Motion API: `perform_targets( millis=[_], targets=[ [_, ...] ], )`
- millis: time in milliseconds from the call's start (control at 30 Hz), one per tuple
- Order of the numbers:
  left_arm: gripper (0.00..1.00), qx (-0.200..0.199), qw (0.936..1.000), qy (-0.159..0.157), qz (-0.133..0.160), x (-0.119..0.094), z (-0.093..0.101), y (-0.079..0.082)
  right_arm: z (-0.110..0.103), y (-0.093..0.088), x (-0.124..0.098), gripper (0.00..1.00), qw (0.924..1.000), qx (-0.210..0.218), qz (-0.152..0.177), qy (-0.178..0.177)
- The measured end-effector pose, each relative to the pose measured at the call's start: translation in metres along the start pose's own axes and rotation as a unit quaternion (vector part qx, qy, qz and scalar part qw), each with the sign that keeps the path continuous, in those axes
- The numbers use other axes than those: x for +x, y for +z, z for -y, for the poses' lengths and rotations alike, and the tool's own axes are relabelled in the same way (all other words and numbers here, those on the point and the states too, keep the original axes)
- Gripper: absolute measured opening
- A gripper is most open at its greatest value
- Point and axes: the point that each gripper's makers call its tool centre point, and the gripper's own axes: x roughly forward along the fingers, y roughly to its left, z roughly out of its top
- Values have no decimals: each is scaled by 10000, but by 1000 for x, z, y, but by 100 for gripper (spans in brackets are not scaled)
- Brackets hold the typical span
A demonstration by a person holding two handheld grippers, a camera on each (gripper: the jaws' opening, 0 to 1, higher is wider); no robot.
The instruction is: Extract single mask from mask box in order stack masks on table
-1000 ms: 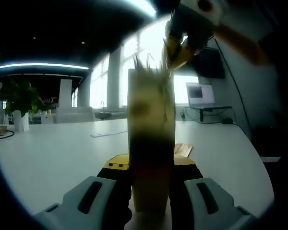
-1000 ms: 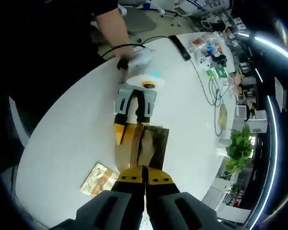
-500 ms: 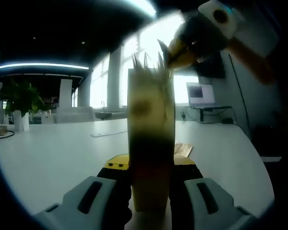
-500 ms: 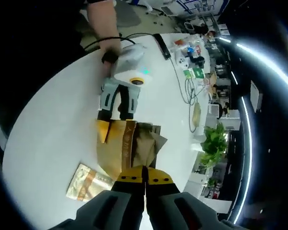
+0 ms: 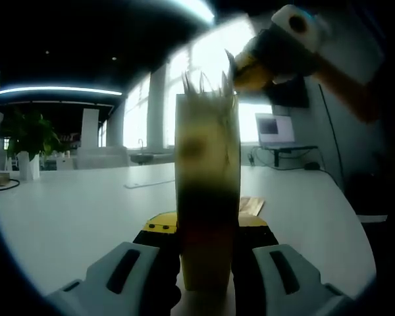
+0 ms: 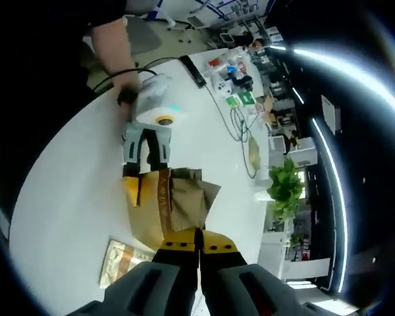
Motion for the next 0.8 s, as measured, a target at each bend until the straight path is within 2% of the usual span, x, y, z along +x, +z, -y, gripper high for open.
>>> perform_targets(
  millis=[200, 500, 800],
  targets=[
    [20, -4, 10000, 1, -1, 0, -1, -1, 8, 0, -6, 0, 9996, 216, 31, -186],
    [20, 2, 10000, 2, -6, 0, 1, 0, 23, -1, -20, 0, 9964, 486, 104, -693],
    [20, -2, 10000, -2, -10, 0, -1, -1, 44, 0, -39, 0, 9914, 525, 196, -1181]
  ],
)
